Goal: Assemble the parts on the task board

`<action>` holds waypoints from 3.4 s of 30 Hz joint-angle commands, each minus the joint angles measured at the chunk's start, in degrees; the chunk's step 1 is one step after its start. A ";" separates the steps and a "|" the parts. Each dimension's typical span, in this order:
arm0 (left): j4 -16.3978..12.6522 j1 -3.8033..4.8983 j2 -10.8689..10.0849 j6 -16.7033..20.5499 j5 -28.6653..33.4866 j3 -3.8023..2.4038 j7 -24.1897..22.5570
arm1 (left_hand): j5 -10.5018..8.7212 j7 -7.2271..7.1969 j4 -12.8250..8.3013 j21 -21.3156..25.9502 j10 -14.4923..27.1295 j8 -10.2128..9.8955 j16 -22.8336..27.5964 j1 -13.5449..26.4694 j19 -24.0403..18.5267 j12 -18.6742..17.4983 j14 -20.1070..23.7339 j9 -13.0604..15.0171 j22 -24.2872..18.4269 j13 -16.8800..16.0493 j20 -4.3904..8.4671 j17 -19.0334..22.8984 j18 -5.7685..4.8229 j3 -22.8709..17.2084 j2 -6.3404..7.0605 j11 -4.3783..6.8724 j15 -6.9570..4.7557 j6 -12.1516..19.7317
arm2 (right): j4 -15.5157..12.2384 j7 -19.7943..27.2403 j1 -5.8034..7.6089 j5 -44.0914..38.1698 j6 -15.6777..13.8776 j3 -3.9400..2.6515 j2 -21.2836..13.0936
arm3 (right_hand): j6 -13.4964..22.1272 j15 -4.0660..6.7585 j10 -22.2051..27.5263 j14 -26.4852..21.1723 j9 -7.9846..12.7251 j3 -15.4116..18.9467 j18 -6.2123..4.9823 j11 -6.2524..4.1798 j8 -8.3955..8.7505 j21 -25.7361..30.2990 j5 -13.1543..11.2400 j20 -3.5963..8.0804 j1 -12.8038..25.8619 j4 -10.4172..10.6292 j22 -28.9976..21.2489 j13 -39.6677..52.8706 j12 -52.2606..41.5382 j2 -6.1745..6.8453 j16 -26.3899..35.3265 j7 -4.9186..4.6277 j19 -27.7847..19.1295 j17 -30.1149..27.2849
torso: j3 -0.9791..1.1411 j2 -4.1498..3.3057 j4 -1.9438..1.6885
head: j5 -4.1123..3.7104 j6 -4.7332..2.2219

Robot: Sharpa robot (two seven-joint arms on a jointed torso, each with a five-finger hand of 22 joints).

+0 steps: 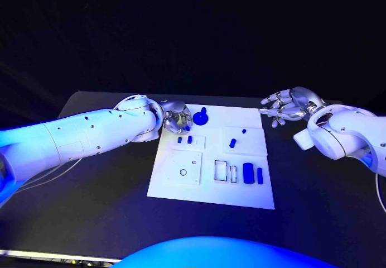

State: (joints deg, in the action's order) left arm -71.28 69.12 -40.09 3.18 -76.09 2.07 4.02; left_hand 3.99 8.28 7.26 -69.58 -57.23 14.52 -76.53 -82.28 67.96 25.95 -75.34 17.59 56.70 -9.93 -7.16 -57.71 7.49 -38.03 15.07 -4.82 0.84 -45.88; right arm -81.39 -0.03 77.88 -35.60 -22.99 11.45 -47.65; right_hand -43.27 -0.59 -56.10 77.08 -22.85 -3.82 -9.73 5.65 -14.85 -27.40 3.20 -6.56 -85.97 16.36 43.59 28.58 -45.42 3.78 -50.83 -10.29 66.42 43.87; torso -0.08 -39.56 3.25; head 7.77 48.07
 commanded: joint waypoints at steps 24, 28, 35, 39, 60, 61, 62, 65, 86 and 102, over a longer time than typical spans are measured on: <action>0.50 0.02 -3.20 -2.50 6.50 -0.59 -0.06 | 0.01 -0.82 1.38 2.67 4.46 -1.50 1.25 0.32 -2.49 -0.65 2.75 -1.15 -2.85 -1.16 -0.74 3.12 0.51 4.33 -0.18 -1.60 1.44 3.17 | 0.76 0.92 -0.11 -1.54 1.63 -0.01 0.10 | -0.28 -0.20 1.55 4.87 0.56 -0.76 -0.76 -0.16 -1.10 -0.24 -0.16 0.24 -1.63 -0.24 0.16 -7.36 9.47 0.17 -5.91 -0.29 3.34 7.79 | 0.04 0.06 0.06 | -0.19 -0.17; 0.91 0.03 -4.25 -0.63 11.87 -0.96 -1.54 | 0.14 1.47 0.56 2.78 4.33 0.47 1.76 -1.79 -2.64 0.16 3.56 -0.76 -3.16 -1.69 -0.60 4.67 0.64 2.78 -1.25 -1.58 1.37 0.28 | 1.01 1.41 -0.11 -4.98 3.07 -0.01 0.07 | -1.88 0.04 -0.35 5.74 1.13 -2.15 0.03 0.02 -1.23 -5.22 -0.14 0.28 -3.32 -0.54 4.32 -12.11 15.76 1.06 -8.60 -0.21 5.05 10.39 | 0.01 0.01 0.01 | -0.31 -0.29; 1.28 0.07 -6.95 -2.13 38.79 -1.29 -10.19 | 0.00 1.98 -0.33 12.94 3.47 4.42 12.77 -1.54 -13.61 3.33 15.24 0.35 -15.73 -3.44 -0.61 20.72 3.14 1.05 -2.49 -1.67 1.48 -3.78 | 1.22 2.26 -0.05 -13.99 9.20 -0.02 0.52 | -4.85 -0.95 0.66 5.76 3.37 -10.32 0.47 1.36 1.14 -9.93 8.34 -0.12 -6.58 -0.63 9.07 -20.96 28.26 5.17 -10.92 -1.13 4.79 12.45 | 0.07 -0.16 0.13 | -3.41 -1.50; 0.78 0.06 -8.27 -4.31 50.31 -1.33 -15.26 | -0.26 1.86 1.81 17.75 3.65 5.17 16.96 2.14 -15.36 3.70 17.60 0.66 -18.63 -3.65 -1.21 22.61 3.08 5.10 -1.82 -1.60 2.01 -2.96 | 1.05 1.02 -0.01 -22.17 9.35 -0.02 0.95 | -6.72 -0.91 -1.46 7.16 4.29 -15.29 1.26 0.98 2.10 -16.68 7.74 0.07 -5.79 -1.09 14.59 -23.70 30.82 7.35 -15.52 -0.34 6.24 16.95 | 0.01 -0.19 0.10 | -3.95 -1.58; -10.78 -0.44 -13.88 -3.85 65.67 -1.35 -26.95 | 0.00 2.06 9.16 46.21 2.78 2.86 23.86 -1.32 -18.17 -4.29 24.95 -0.40 -36.77 -0.77 -5.31 25.74 2.89 25.03 -5.34 -3.02 4.21 -2.69 | 1.38 -5.97 0.00 -49.77 6.05 0.32 5.71 | -9.64 -0.96 -3.75 7.87 4.99 -22.71 2.17 0.78 3.10 -24.09 7.75 0.10 -0.16 -3.53 21.32 -24.94 34.91 11.50 -20.75 0.38 7.35 21.20 | -0.07 -0.28 0.73 | -9.11 -2.52; -11.35 -0.46 -14.08 -3.45 65.79 -1.35 -27.19 | 0.01 2.10 9.15 47.23 2.82 2.71 23.91 -1.57 -18.26 -4.68 24.96 -0.47 -37.44 -0.57 -5.52 25.92 2.89 25.40 -5.51 -3.09 4.28 -2.70 | 1.61 -6.00 -0.05 -50.24 6.19 0.36 6.19 | -9.81 -0.96 -3.84 7.92 4.97 -22.77 2.24 0.77 3.04 -24.44 7.92 0.09 0.08 -3.54 21.59 -24.90 34.92 11.48 -20.93 0.39 7.48 21.40 | -0.06 -0.31 0.86 | -9.07 -2.54; -11.76 -0.47 -14.23 -3.09 65.90 -1.35 -27.36 | 0.01 2.11 9.15 47.50 2.84 2.67 23.92 -1.63 -18.28 -4.78 24.96 -0.49 -37.61 -0.52 -5.58 25.96 2.90 25.50 -5.56 -3.11 4.29 -2.70 | 1.83 -6.02 -0.11 -50.55 6.29 0.39 6.59 | -10.01 -0.94 -3.99 7.96 4.94 -22.92 2.28 0.74 2.99 -24.73 8.42 0.10 0.36 -3.68 21.84 -24.87 34.96 11.53 -21.07 0.44 7.58 21.50 | -0.02 -0.34 0.97 | -8.94 -2.71; -12.84 -0.51 -14.51 -1.92 66.40 -1.36 -27.86 | 0.06 2.26 9.11 49.15 3.01 2.40 24.04 -2.15 -18.42 -5.42 25.08 -0.62 -38.68 -0.19 -5.90 26.27 2.92 26.04 -5.87 -3.24 4.43 -2.67 | 2.53 -6.07 -0.41 -51.36 6.65 0.47 7.82 | -10.30 -0.88 -4.18 8.07 4.90 -23.16 2.36 0.63 2.91 -25.25 9.26 0.14 0.80 -3.89 22.27 -24.85 35.03 11.63 -21.44 0.52 7.78 21.85 | 0.03 -0.43 1.17 | -8.68 -2.86; -14.13 -0.54 -14.55 1.77 67.87 -1.36 -28.38 | 0.08 4.17 9.14 51.86 3.89 1.28 25.20 -2.94 -17.04 -6.24 27.00 -1.08 -40.61 0.28 -6.33 27.56 2.94 27.80 -6.45 -4.41 5.45 -1.33 | 5.06 -7.61 -2.19 -53.21 11.01 0.71 10.60 | -10.49 -0.78 -4.08 8.10 4.90 -22.75 2.32 0.41 3.02 -25.00 9.09 0.20 2.75 -4.03 22.36 -24.88 35.42 12.36 -21.68 0.70 7.61 21.82 | 0.09 -0.45 1.10 | -7.92 -2.13; -13.70 -0.53 -14.47 1.69 67.78 -1.36 -27.75 | 0.14 4.29 8.83 52.53 4.03 1.30 25.43 -4.29 -16.59 -6.10 27.38 -1.08 -41.08 0.28 -6.38 28.03 2.96 27.47 -7.31 -4.49 5.53 -1.27 | 7.02 -6.70 -3.02 -50.43 8.88 0.72 12.34 | -12.68 -0.43 -6.45 8.22 4.25 -27.06 2.47 0.02 2.08 -25.89 7.80 0.54 3.31 -5.75 23.44 -24.83 35.26 9.84 -22.27 1.30 8.03 22.01 | 0.05 -0.63 0.62 | -7.59 -1.94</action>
State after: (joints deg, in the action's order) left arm -84.91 68.59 -54.61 4.82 -8.72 0.77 -23.28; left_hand 3.99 11.77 16.35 -17.25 -53.14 16.04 -51.23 -86.10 51.00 19.96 -48.41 16.59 15.66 -9.73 -13.51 -29.74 10.18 -10.44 7.81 -8.92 6.47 -47.31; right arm -74.53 -7.12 74.96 -86.63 -14.20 12.15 -35.45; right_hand -55.70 -1.21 -62.14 83.83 -18.56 -30.64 -7.96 5.72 -12.50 -53.09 11.07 -6.15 -82.86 10.57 66.99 3.70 -10.27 13.94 -72.94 -9.01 74.39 65.92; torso -0.02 -40.09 4.07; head 0.19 46.08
